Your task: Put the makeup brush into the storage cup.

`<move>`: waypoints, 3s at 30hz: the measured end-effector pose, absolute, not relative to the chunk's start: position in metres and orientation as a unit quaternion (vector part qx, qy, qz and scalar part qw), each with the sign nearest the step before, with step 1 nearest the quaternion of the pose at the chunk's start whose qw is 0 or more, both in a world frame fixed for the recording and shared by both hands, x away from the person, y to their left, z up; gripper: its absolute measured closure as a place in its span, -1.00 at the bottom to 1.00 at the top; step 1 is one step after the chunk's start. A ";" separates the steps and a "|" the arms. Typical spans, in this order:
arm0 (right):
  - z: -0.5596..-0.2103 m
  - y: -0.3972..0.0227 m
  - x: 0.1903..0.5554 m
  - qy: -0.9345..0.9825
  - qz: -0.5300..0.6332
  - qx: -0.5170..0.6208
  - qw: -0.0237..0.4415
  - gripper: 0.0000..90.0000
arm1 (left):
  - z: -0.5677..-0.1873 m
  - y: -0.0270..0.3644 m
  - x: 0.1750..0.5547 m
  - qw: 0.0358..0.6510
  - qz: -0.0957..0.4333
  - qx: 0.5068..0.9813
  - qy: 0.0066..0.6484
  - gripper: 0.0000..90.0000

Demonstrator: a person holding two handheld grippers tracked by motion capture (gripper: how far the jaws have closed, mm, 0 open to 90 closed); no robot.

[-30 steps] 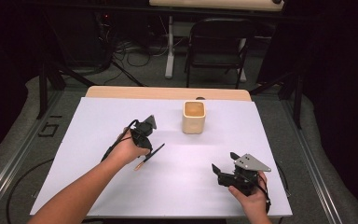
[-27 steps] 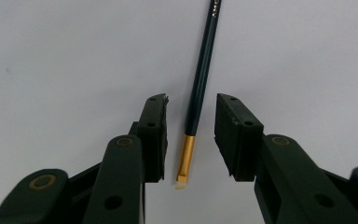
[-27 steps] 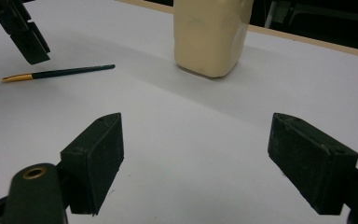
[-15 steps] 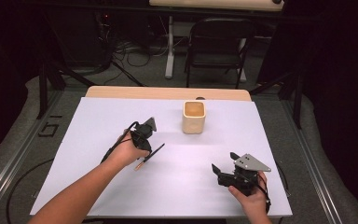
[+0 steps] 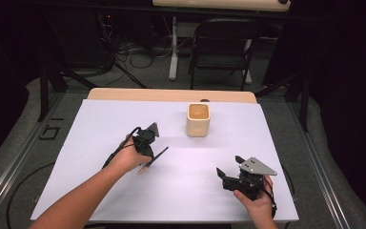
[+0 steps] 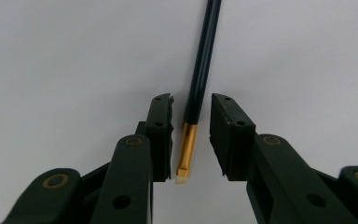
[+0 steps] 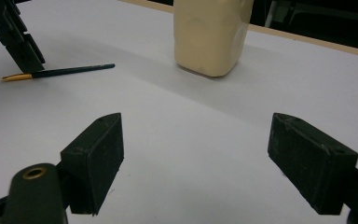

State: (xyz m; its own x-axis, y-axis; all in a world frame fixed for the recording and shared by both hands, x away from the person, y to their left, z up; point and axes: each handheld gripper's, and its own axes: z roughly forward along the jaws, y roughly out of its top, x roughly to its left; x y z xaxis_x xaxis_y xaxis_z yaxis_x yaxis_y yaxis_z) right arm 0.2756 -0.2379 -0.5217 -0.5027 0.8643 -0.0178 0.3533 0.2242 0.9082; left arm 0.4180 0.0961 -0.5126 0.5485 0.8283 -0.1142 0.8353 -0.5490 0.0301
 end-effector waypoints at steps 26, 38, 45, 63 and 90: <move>-0.522 -0.238 0.276 0.733 0.462 0.416 0.276 -0.60 | -0.520 0.097 0.416 0.031 -0.049 0.881 0.470 0.68; -0.522 -0.238 0.276 0.733 0.462 0.415 0.276 -0.60 | -0.522 0.095 0.416 0.024 -0.051 0.881 0.469 0.69; -0.522 -0.238 0.276 0.734 0.462 0.415 0.276 -0.60 | -0.522 0.095 0.416 0.023 -0.049 0.882 0.469 0.72; -0.522 -0.238 0.276 0.734 0.462 0.416 0.276 -0.60 | -0.523 0.095 0.416 0.020 -0.044 0.882 0.468 0.80; -0.522 -0.238 0.276 0.735 0.460 0.415 0.276 -0.60 | -0.523 0.094 0.414 0.021 -0.038 0.887 0.459 0.87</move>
State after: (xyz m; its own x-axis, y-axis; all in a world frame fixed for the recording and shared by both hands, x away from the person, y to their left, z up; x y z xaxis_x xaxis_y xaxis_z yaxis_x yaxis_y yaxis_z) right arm 0.2760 -0.2380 -0.5223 -0.5032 0.8639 -0.0234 0.3557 0.2317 0.9054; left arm 0.4145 0.0944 -0.5231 0.5753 0.8133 -0.0875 0.8165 -0.5773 0.0027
